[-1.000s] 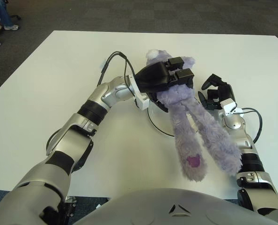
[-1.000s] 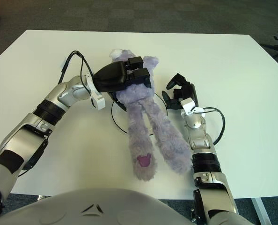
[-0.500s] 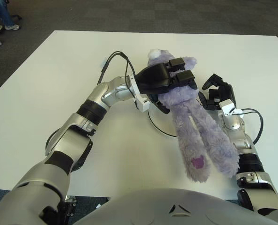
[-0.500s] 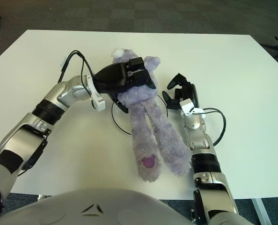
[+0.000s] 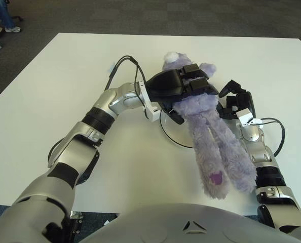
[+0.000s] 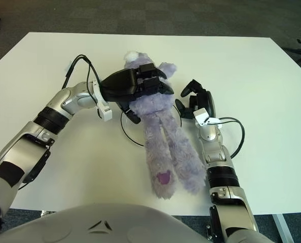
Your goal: Put the doll into the plate.
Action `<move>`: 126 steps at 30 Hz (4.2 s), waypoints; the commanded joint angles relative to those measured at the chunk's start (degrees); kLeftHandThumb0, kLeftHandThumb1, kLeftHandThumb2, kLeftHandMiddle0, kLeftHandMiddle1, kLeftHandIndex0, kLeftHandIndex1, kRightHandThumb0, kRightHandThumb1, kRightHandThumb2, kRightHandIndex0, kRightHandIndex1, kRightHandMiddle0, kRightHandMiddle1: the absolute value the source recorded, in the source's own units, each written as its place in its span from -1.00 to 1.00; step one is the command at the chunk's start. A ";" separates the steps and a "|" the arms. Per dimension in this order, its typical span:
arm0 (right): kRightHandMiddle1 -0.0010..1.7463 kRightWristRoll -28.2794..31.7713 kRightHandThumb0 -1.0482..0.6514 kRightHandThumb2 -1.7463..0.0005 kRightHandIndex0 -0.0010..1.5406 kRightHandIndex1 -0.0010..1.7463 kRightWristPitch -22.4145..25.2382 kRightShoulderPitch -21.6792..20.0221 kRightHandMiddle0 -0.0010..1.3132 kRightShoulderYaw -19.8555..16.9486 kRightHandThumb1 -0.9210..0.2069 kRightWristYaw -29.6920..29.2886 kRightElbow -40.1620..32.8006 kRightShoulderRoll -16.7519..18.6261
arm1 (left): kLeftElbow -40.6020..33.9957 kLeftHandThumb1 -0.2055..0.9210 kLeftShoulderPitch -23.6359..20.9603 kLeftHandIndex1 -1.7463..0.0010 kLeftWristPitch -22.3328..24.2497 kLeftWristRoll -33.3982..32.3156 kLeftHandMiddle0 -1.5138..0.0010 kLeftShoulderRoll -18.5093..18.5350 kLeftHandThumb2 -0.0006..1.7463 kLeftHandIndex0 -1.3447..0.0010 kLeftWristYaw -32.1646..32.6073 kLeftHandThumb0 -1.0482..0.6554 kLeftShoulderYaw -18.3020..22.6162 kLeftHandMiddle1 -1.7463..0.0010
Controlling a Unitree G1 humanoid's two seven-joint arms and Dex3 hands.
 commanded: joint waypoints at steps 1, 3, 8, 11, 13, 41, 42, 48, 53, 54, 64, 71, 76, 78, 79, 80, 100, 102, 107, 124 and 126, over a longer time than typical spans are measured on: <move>1.00 0.21 -0.32 -0.46 0.46 1.00 1.97 2.64 -0.11 0.72 0.01 2.18 1.89 -0.20 | -0.44 1.00 -1.15 0.33 0.09 -0.95 0.95 0.73 -0.32 1.00 -1.71 -0.66 -0.16 0.51; 1.00 0.27 -0.32 -0.46 0.46 1.00 2.09 2.70 -0.10 0.65 0.02 2.46 1.78 -0.19 | -0.71 1.00 -1.09 0.39 0.27 -1.21 0.95 0.81 -0.30 1.00 -2.43 -0.67 -0.15 0.57; 1.00 0.30 -0.32 -0.47 0.47 1.00 2.68 3.03 -0.09 0.50 0.03 2.94 1.08 -0.03 | -1.65 1.00 -1.37 0.57 1.28 -4.18 0.96 1.58 -0.29 1.00 -7.26 -0.68 -0.74 0.69; 1.00 0.42 -0.33 -0.47 0.47 1.00 3.09 3.15 -0.09 0.39 0.04 3.21 0.64 0.11 | -2.01 1.00 -1.41 0.65 1.61 -5.80 0.97 1.77 -0.30 1.00 -9.46 -0.68 -0.86 0.75; 1.00 0.58 -0.33 -0.48 0.47 1.00 3.49 3.27 -0.09 0.30 0.04 3.47 0.21 0.23 | -2.21 1.00 -1.42 0.69 1.80 -6.91 0.97 1.89 -0.31 1.00 -10.90 -0.69 -0.94 0.78; 1.00 4.08 -0.32 -0.47 0.45 1.00 4.97 5.35 -0.09 -0.24 0.04 7.58 -5.45 1.21 | -4.69 1.00 -0.63 1.00 0.44 -11.89 0.94 3.14 -0.32 1.00 -15.98 -0.80 1.31 0.89; 1.00 4.55 -0.32 -0.48 0.46 1.00 4.75 5.24 -0.09 -0.32 0.04 7.84 -4.98 1.37 | -4.68 1.00 -0.61 1.00 0.54 -11.72 0.92 3.16 -0.31 1.00 -15.78 -0.80 1.56 0.89; 1.00 6.00 -0.33 -0.53 0.51 1.00 4.56 4.45 -0.05 -0.70 0.11 8.35 -2.32 1.68 | -4.09 1.00 -0.24 1.00 1.02 -9.51 0.85 2.18 -0.29 1.00 -12.80 -0.83 3.32 0.87; 1.00 5.30 -0.33 -0.51 0.51 1.00 7.30 4.44 -0.07 -0.66 0.08 7.49 -3.12 1.96 | 0.30 1.00 -2.14 0.99 1.51 -5.54 0.82 3.15 -0.25 0.99 -6.50 -0.88 6.44 0.86; 1.00 5.18 -0.33 -0.49 0.50 1.00 7.69 4.44 -0.08 -0.64 0.06 7.31 -3.27 2.06 | 1.32 1.00 -2.51 0.99 1.73 -5.41 0.82 3.70 -0.23 0.99 -5.76 -0.90 7.06 0.86; 1.00 4.98 -0.32 -0.47 0.53 1.00 8.94 4.63 -0.09 -0.64 0.03 6.88 -4.72 2.46 | 2.97 1.00 0.33 0.73 4.73 -1.69 0.72 8.72 -0.06 1.00 0.39 -1.00 10.75 0.86; 1.00 4.83 -0.32 -0.47 0.52 1.00 9.95 4.48 -0.10 -0.70 0.03 7.07 -4.97 2.49 | 5.02 1.00 1.35 0.48 6.24 0.99 0.65 9.41 0.03 1.00 6.49 -1.00 10.76 0.85; 1.00 4.92 -0.32 -0.46 0.52 1.00 9.68 4.31 -0.10 -0.80 0.02 7.29 -4.47 2.33 | 7.77 1.00 1.03 0.42 6.67 1.11 0.62 9.70 0.05 1.00 9.21 -1.00 10.73 0.85; 1.00 4.98 -0.32 -0.46 0.52 1.00 9.50 4.30 -0.10 -0.82 0.02 7.35 -4.36 2.30 | 8.98 1.00 0.85 0.41 6.45 0.74 0.61 9.85 0.03 1.00 10.16 -1.00 10.94 0.85; 1.00 5.04 -0.32 -0.46 0.52 1.00 9.38 4.26 -0.10 -0.86 0.02 7.41 -4.23 2.26 | 9.55 1.00 0.72 0.40 6.36 0.59 0.60 9.86 0.01 1.00 10.58 -1.00 11.00 0.85; 1.00 5.09 -0.32 -0.46 0.52 1.00 9.22 4.20 -0.10 -0.90 0.01 7.45 -4.06 2.21 | 10.65 1.00 0.58 0.39 6.09 -0.04 0.59 9.90 0.00 1.00 10.89 -1.00 11.23 0.84; 1.00 5.15 -0.32 -0.47 0.56 1.00 7.66 3.84 -0.09 -0.96 0.03 7.71 -2.50 1.86 | 23.43 1.00 1.86 -0.21 4.95 -19.40 0.59 4.62 -0.21 1.00 7.31 -0.93 17.00 -0.09; 1.00 5.24 -0.32 -0.47 0.56 1.00 7.60 3.86 -0.09 -0.99 0.03 7.74 -2.50 1.89 | 24.22 1.00 2.20 -0.31 5.00 -21.71 0.55 4.03 -0.22 1.00 5.84 -0.87 17.59 -0.16; 1.00 5.19 -0.32 -0.47 0.57 1.00 7.53 3.88 -0.09 -0.98 0.03 7.69 -2.55 1.92 | 24.95 1.00 2.81 -0.57 6.79 -27.28 0.45 2.65 -0.23 1.00 1.30 -0.71 19.19 -0.45; 1.00 4.89 -0.33 -0.47 0.56 1.00 7.95 4.12 -0.09 -0.89 0.03 7.61 -2.88 1.84 | 22.95 0.81 6.10 -1.00 20.69 -47.69 -0.07 -4.60 -0.23 0.62 -15.26 -0.20 27.60 -0.98; 1.00 4.89 -0.33 -0.47 0.56 1.00 7.90 4.11 -0.09 -0.87 0.03 7.62 -2.84 1.83 | 22.10 0.76 6.90 -1.00 23.16 -49.34 -0.13 -5.15 -0.19 0.59 -16.68 -0.20 28.46 -0.99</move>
